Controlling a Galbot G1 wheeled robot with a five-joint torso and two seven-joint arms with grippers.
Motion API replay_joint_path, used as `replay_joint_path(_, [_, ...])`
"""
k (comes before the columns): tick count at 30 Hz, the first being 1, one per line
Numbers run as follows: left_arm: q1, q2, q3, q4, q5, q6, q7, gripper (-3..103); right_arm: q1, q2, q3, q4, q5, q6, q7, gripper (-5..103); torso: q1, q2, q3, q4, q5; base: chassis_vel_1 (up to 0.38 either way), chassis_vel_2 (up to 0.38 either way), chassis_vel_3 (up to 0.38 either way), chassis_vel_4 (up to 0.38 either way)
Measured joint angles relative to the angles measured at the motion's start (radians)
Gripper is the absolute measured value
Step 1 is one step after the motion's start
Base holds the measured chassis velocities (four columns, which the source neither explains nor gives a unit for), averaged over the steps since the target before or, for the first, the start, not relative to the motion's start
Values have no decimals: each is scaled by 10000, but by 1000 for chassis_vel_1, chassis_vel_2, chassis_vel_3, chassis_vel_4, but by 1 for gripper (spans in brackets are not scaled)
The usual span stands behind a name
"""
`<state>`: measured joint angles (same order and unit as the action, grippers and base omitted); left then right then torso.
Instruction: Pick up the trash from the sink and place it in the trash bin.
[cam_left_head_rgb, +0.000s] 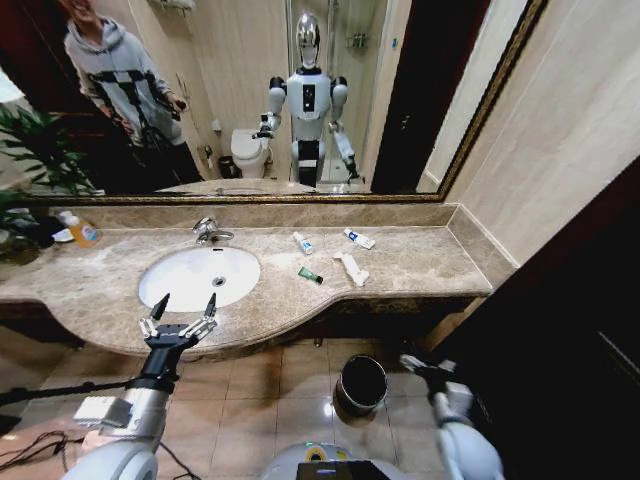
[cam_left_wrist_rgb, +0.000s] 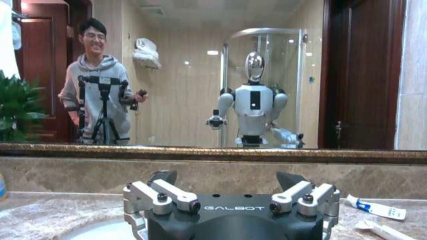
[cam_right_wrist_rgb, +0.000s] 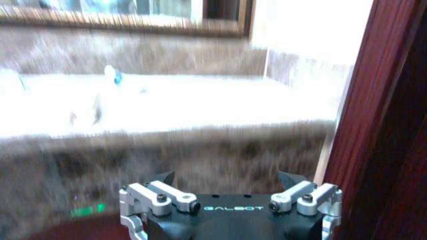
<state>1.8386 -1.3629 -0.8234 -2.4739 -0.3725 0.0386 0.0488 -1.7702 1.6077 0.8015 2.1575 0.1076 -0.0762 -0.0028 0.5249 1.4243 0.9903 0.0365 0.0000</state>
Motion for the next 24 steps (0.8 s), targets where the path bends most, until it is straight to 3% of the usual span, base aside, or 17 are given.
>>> replay_joint_path(1, [0, -1, 1, 1, 0, 0, 1, 100, -122, 0, -20, 602, 145, 79, 80, 100, 0, 0, -1, 3, -3, 0, 0, 0, 0])
replay_joint_path(3, [0, 0, 0, 0, 0, 0, 0, 100, -92, -1, -482, 1777, 1446, -148, 623, 100, 1, 0, 0, 2, -1, 0, 0, 0, 0])
replay_joint_path(4, [0, 0, 0, 0, 0, 0, 0, 100, -92, -1, -482, 1777, 1446, -148, 623, 100, 1, 0, 0, 2, -1, 0, 0, 0, 0])
replay_joint_path(6, [0, 0, 0, 0, 0, 0, 0, 100, 488, 0, -883, 2624, 2902, -1055, 1173, 100, 1, 0, 0, 3, -3, 0, 0, 0, 0])
replay_joint_path(8, [0, -1, 0, 0, 0, 0, 0, 100, 1052, -17, -1062, 2848, 3487, -1545, 1258, 100, 3, -1, 1, 5, -1, 0, 0, 0, 0])
replay_joint_path(12, [0, 0, 0, 0, 0, 0, 0, 100, 1452, -456, -1255, 2733, 3739, -1644, 1245, 100, 3, 0, 1, 5, -3, 0, 0, 0, 0])
replay_joint_path(16, [0, 0, 0, 0, 0, 0, 0, 100, 2227, -1613, -1234, 1895, 3717, -1659, 794, 100, 2, 0, 1, 3, 1, 0, 0, 0, 0])
replay_joint_path(17, [0, 1, 0, 0, 0, 0, 0, 100, 2919, -2617, -1366, 937, 3610, -1641, 401, 100, 3, -1, 2, 4, 0, 0, 0, 0, 0])
replay_joint_path(18, [0, 0, 0, 0, 0, 0, 0, 100, 3187, -2896, -1543, 567, 3576, -1641, 390, 100, 3, -1, 2, 4, 1, 0, 0, 0, 0])
replay_joint_path(24, [0, 0, 0, 0, 0, 0, 0, 100, 4012, -3317, -2443, -244, 4308, -1922, 671, 100, 3, -1, 2, 4, 0, 0, 0, 0, 0])
